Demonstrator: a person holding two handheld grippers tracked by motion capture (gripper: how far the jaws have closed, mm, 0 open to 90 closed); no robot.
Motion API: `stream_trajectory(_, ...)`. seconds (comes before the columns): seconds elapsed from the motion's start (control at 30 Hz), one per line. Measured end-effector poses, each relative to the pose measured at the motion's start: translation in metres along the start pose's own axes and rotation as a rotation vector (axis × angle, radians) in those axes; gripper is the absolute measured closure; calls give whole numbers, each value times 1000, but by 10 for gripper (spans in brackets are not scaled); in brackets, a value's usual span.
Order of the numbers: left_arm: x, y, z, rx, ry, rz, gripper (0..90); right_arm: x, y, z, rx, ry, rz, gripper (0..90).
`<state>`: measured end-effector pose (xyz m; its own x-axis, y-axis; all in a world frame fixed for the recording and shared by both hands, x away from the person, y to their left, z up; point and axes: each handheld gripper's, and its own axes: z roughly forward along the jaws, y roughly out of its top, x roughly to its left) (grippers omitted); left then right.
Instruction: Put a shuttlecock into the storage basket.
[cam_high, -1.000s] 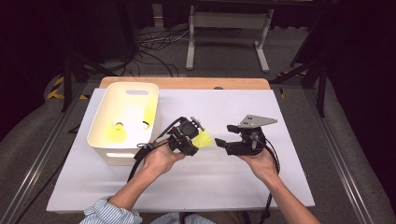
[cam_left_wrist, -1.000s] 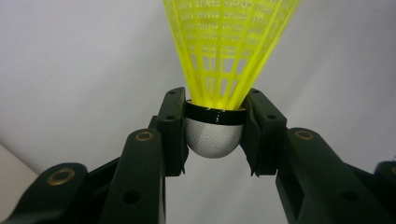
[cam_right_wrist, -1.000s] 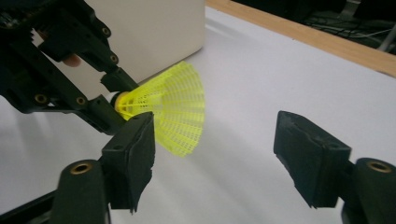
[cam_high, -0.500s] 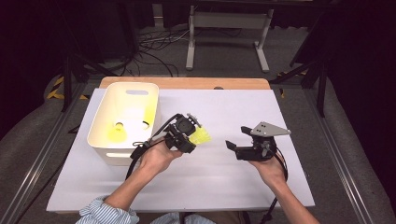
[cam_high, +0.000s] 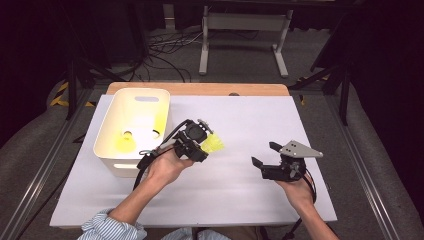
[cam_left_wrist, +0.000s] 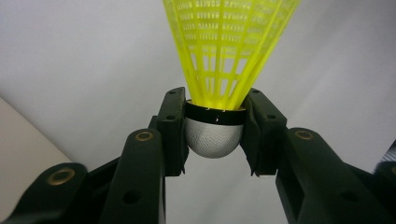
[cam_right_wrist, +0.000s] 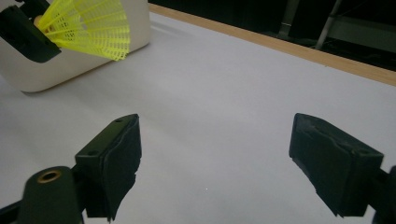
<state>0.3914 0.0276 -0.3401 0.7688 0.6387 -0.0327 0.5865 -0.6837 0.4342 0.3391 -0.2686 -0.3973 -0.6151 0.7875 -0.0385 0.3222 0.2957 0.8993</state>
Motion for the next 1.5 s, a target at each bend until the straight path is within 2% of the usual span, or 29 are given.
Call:
stream_trajectory(0.47, 5, 1, -9, -3, -5, -28, 642, -2, -36, -14, -13, -53, 42, 154)
stream_trajectory(0.77, 13, 3, -18, -16, -5, -53, 642, 2, -55, -21, -15, -66, 47, 138)
stream_trajectory(1.1, 26, 4, -25, -28, -8, -90, 642, 0, -66, -28, -25, -89, 59, 133)
stream_trajectory(1.23, 32, 3, -27, -31, -10, -104, 642, -2, -70, -32, -20, -108, 50, 133)
stream_trajectory(1.4, 38, 2, -30, -35, -10, -119, 642, -2, -73, -32, -16, -99, 58, 133)
stream_trajectory(1.5, 43, 2, -34, -49, -12, -131, 642, 0, -74, -30, -5, -97, 44, 134)
